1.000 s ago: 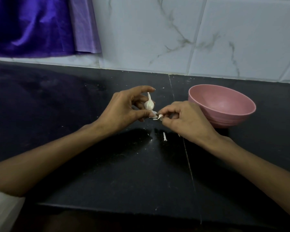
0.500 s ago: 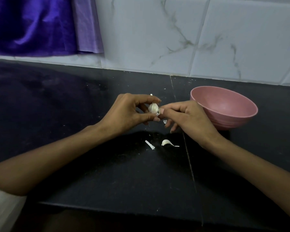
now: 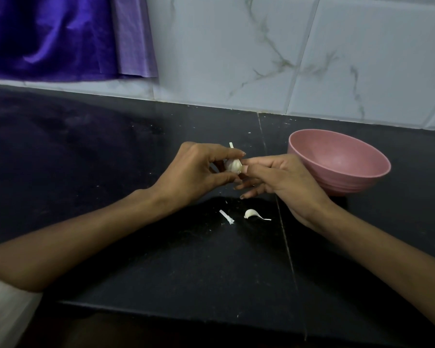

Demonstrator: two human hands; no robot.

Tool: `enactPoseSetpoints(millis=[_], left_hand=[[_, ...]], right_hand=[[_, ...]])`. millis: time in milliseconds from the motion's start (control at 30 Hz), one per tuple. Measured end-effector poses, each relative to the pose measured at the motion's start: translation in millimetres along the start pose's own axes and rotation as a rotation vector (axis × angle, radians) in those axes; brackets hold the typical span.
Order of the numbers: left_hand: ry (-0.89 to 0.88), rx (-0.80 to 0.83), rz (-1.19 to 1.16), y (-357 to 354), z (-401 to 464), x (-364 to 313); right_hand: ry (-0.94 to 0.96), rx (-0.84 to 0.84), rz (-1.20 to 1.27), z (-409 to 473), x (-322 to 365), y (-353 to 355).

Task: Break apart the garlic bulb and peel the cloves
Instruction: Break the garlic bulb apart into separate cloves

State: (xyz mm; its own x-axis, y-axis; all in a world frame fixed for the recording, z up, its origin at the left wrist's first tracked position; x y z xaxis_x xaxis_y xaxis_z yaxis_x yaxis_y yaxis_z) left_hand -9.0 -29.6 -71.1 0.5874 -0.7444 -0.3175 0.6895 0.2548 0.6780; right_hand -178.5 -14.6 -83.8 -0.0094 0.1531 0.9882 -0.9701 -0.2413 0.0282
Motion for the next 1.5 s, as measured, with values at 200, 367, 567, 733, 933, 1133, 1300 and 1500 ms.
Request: enactPoseSetpoints(millis=[200,367,567,733,933,1133,1300,1500], left_hand=[[0.025,-0.031,-0.004,-3,-2,-1],[0.117,0.009,-0.056,-1,1,1],[0.167,0.064,-0.134,0,1,0],[0.218,0.038,-0.148,1,2,2],[0.212,0.052,-0.156,2,3,3],[0.162,0.081,-0.088,3,3,-1],[0.107,0.088,-0.079,-2,2,-2],[0.178,0.071,-0.245,-4,3,2]], right_hand=[[-0.014,-0.033,0.049,-1,-4,-1],[-0.033,-0.016,0.065,0,1,0],[0.046,-0.047,-0.161,1,6,6],[0.083,-0.043,-0.345,2,9,7],[0.16,-0.075,-0.566,-1,11,7],[0.178,-0.12,-0.44,-2,15,6],[0.101,-0.061,-0.246,-1,9,4],[0.052,-0.038,-0.115,2,5,5]])
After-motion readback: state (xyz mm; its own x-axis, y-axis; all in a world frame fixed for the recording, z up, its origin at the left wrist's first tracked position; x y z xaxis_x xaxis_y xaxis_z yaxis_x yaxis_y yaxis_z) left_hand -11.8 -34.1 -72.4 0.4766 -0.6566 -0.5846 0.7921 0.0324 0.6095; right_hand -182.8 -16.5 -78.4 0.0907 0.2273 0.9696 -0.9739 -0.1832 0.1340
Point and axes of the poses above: each hand's wrist, its own z-axis towards the middle knuckle, its own y-axis out of the back of the hand, x = y × z, the point moved 3 cm from there along z, towards the middle knuckle, and after that the axes turned 9 degrees about z, right-handed, at the moved point
